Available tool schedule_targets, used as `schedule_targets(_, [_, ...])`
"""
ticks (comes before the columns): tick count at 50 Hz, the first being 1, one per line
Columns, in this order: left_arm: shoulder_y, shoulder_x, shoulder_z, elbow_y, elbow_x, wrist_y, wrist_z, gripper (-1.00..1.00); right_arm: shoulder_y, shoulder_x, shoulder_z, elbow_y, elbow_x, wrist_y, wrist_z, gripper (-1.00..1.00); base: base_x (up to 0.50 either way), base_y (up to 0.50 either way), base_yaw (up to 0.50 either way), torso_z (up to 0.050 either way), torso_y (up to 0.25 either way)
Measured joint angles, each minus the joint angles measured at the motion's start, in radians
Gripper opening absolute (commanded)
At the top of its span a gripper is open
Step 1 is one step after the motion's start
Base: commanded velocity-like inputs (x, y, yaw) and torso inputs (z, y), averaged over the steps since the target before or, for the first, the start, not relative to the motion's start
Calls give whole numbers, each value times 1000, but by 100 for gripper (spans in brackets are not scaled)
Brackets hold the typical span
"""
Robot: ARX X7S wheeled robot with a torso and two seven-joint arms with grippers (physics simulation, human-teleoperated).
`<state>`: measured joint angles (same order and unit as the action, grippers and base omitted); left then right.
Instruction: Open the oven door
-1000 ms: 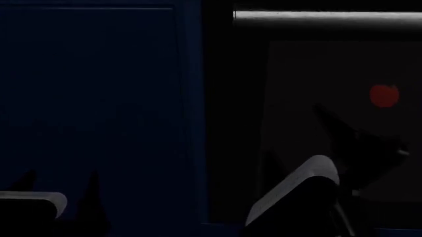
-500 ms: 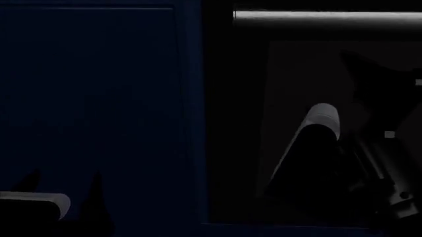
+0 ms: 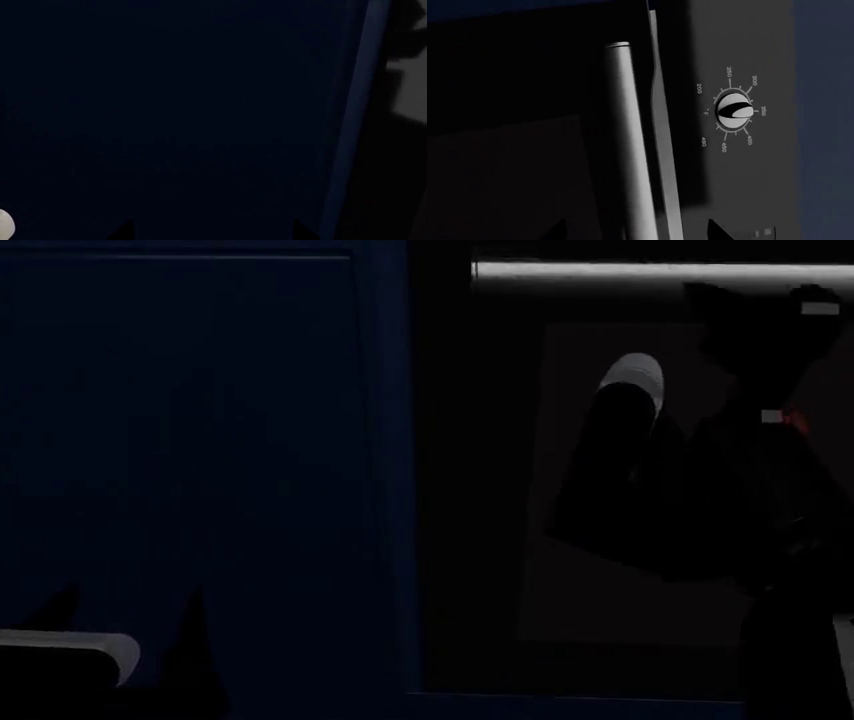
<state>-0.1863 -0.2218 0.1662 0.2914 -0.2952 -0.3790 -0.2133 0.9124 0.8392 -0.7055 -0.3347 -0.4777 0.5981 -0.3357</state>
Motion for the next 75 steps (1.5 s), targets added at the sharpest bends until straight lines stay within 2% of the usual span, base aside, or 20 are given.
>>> schedule_targets(54, [-27,-25,12,13,-21,-9,-24,100,276,-214,-138,665,-34,-234,48,100,0,0,0,0,0])
schedule_targets(70, [-29,-29,15,8,-24,-4,-30,100,312,-252,-156,796,-39,-281,77,100,0,0,0,0,0])
schedule_targets(75, [-30,-31,17,8,-26,-5,-32,100,325,-244,-180,807,12,-285,97,100,24,0,9,0,0])
